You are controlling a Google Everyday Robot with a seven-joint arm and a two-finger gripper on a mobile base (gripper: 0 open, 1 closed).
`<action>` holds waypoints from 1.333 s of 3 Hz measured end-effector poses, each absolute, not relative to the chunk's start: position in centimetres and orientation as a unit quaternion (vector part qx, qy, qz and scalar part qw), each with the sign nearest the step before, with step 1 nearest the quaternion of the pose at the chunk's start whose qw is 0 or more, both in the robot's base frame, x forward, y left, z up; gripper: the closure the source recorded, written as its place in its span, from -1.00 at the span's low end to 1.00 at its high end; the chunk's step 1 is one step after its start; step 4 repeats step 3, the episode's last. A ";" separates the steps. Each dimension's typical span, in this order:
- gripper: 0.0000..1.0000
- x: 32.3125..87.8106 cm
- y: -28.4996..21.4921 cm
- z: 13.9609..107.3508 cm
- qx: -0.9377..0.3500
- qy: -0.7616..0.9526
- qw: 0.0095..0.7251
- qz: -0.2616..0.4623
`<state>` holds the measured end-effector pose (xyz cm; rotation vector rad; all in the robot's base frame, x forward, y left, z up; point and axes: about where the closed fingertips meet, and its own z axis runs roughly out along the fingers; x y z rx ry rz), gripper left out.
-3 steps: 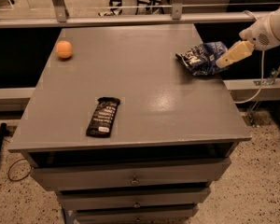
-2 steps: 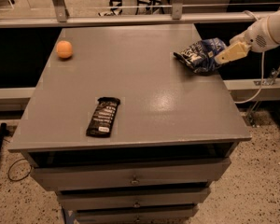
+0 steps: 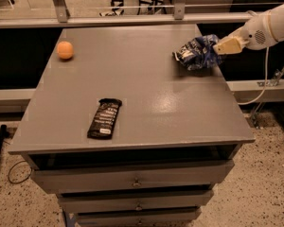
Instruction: Pick blue chip bag
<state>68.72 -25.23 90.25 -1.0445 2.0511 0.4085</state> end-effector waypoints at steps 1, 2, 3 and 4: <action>1.00 67.4 -22.5 93.0 -0.423 0.783 0.414 0.190; 1.00 66.4 -20.1 95.8 -0.418 0.756 0.451 0.224; 1.00 66.3 -19.4 96.2 -0.418 0.750 0.456 0.233; 1.00 66.3 -19.4 96.2 -0.418 0.750 0.456 0.233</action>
Offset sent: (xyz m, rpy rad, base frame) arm -0.0409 0.0761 0.0982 0.2982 -0.1689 0.1098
